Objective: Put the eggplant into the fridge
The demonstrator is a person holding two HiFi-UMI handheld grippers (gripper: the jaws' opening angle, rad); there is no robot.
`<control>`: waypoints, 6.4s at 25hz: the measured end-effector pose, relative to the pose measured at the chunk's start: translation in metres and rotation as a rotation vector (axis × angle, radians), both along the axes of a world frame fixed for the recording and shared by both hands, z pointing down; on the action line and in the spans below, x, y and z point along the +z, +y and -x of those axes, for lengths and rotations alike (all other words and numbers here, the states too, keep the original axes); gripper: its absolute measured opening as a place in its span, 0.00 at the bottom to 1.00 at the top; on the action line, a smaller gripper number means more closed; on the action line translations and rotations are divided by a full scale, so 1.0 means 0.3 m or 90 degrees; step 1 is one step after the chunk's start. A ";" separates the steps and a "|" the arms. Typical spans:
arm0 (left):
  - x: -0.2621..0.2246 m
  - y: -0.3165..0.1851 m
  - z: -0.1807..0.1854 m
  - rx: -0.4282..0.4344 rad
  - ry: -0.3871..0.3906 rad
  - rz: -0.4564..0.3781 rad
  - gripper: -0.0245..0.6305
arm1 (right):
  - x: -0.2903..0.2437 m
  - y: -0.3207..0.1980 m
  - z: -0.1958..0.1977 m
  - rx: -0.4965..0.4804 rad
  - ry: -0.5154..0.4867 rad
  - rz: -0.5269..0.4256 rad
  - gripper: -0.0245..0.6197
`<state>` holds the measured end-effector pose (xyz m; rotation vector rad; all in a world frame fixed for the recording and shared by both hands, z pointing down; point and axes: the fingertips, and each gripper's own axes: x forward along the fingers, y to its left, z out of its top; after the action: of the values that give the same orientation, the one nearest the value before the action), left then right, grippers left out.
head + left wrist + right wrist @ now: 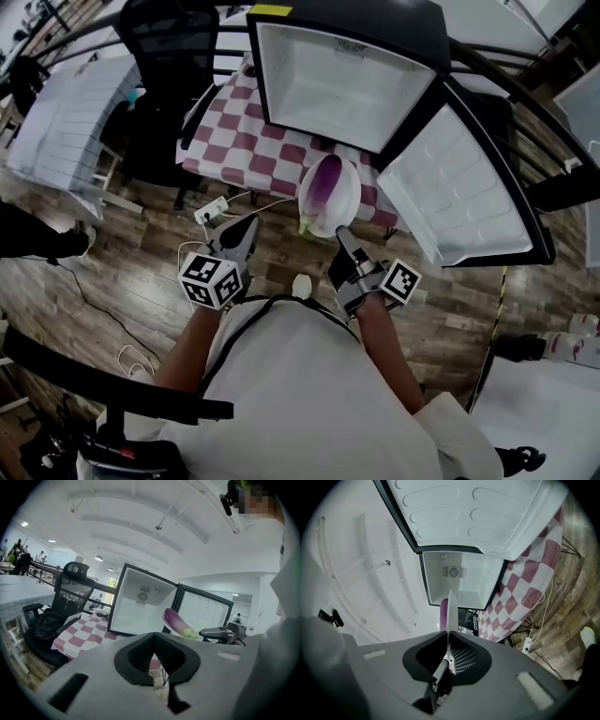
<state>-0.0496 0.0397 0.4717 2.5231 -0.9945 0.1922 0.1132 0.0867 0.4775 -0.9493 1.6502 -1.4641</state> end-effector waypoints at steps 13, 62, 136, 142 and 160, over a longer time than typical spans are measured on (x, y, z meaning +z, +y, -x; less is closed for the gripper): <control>0.025 -0.059 -0.087 -0.025 0.001 0.006 0.04 | 0.028 -0.064 -0.093 -0.029 0.003 0.008 0.08; 0.039 -0.912 -0.033 0.109 0.018 0.024 0.04 | 0.021 -0.832 0.031 0.086 -0.006 0.009 0.09; 0.099 -1.149 0.085 -0.092 -0.020 0.059 0.04 | 0.495 -1.378 -0.064 -0.055 0.011 0.084 0.09; 0.099 -1.157 0.090 -0.094 -0.021 0.057 0.04 | 0.520 -1.402 -0.065 -0.048 0.018 0.091 0.09; 0.095 -1.128 0.095 -0.093 -0.022 0.056 0.04 | 0.591 -1.417 -0.084 -0.019 0.051 0.165 0.09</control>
<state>-0.0782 -0.2987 0.5003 2.3648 -1.1533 0.2316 0.1382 -0.3385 0.6548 -1.1414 1.5608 -1.7105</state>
